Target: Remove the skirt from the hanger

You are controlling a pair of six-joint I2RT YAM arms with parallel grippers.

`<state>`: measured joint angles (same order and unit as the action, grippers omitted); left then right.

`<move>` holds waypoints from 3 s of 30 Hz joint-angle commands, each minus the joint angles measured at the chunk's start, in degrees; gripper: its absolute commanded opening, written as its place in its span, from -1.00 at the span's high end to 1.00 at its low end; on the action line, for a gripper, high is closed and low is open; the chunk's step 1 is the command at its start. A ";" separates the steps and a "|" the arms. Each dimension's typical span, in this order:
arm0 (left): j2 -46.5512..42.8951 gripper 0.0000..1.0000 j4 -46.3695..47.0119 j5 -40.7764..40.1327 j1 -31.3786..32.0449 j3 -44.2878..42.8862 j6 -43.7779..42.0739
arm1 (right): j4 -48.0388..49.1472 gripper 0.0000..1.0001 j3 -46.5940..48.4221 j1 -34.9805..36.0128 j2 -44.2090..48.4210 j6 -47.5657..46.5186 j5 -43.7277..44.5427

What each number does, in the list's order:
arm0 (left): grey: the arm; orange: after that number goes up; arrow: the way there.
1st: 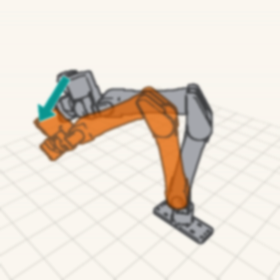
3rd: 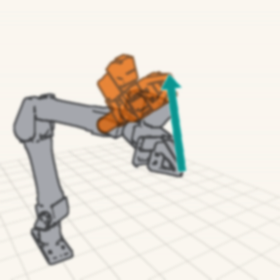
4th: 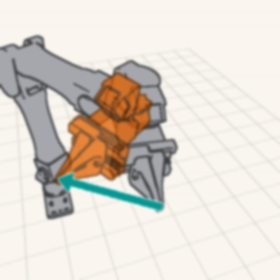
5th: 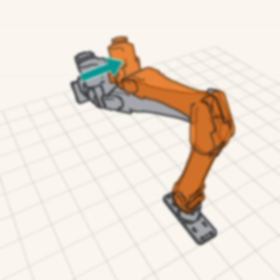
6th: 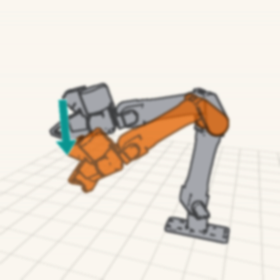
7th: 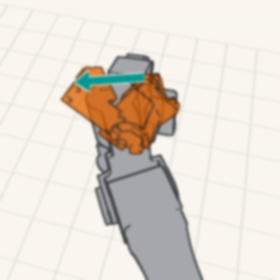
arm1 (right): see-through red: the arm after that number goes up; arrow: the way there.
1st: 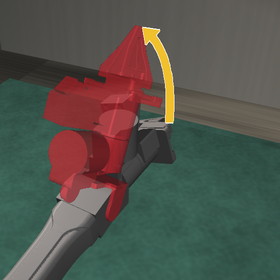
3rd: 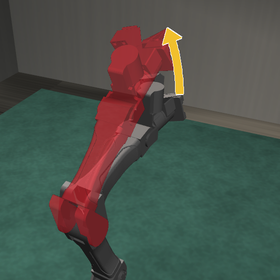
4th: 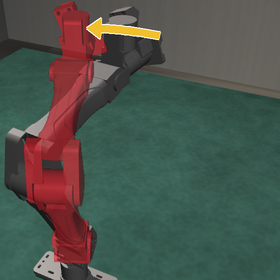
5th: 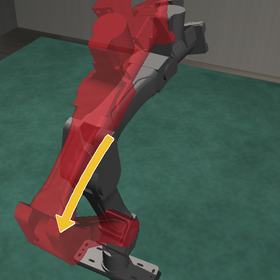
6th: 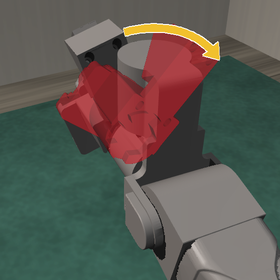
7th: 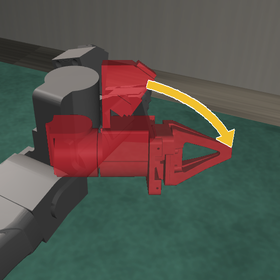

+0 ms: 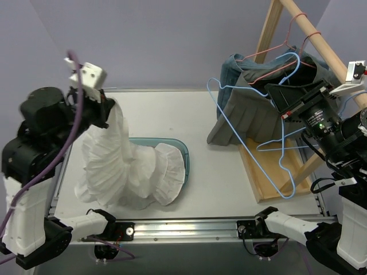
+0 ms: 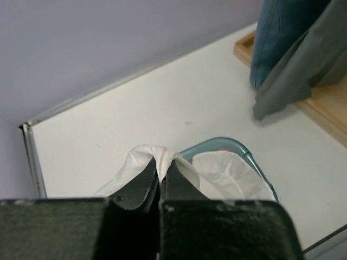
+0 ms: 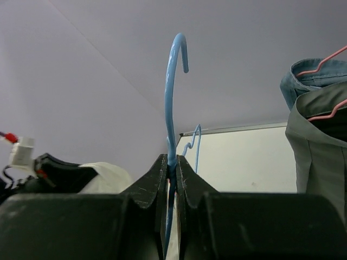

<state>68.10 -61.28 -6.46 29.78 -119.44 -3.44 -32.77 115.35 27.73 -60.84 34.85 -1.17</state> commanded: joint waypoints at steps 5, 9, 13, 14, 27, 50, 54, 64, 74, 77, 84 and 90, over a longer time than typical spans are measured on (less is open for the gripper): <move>-1.74 0.95 15.90 16.81 -0.51 23.68 2.83 | 1.66 1.00 -1.44 -0.21 1.16 -1.89 2.66; 4.14 0.95 16.28 24.64 -1.48 25.48 5.09 | 0.52 1.00 -0.92 -0.04 1.51 -2.77 4.07; 4.95 0.95 21.24 27.45 -1.57 35.11 13.52 | -0.89 1.00 0.49 0.48 1.86 -3.65 5.65; 2.68 0.95 23.55 27.64 -1.48 39.24 15.55 | -1.06 1.00 0.49 0.57 2.04 -3.91 6.00; -8.23 -0.11 26.65 21.31 -1.31 65.30 25.77 | -0.98 1.00 -3.81 4.27 5.38 -4.09 10.57; -2.01 -0.88 24.45 -16.80 26.36 67.13 44.38 | -1.49 1.00 -3.91 7.61 7.66 -3.47 13.73; 0.02 -0.88 29.72 -18.06 26.30 73.81 49.85 | -3.34 1.00 -2.24 8.22 7.93 -4.26 15.49; 1.79 0.95 26.13 -27.63 25.59 70.14 44.93 | -4.14 1.00 -3.38 10.59 9.51 -3.91 18.48; -3.06 0.95 23.66 -28.45 24.54 47.21 21.82 | -3.61 1.00 -4.34 11.56 9.07 -3.82 18.84; -2.79 0.95 23.04 -26.34 24.19 41.75 18.83 | -3.70 1.00 -4.43 11.65 9.16 -3.74 19.01; -5.87 0.95 31.04 -13.36 19.28 38.15 10.12 | -3.79 1.00 -4.52 12.18 9.16 -3.91 19.71; -9.38 0.95 41.14 2.48 8.73 42.97 6.96 | -4.40 1.00 -4.26 12.88 8.72 -4.18 20.41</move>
<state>62.41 -32.73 -14.57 42.06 -76.77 7.51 -38.87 111.04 39.88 -51.20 31.20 17.50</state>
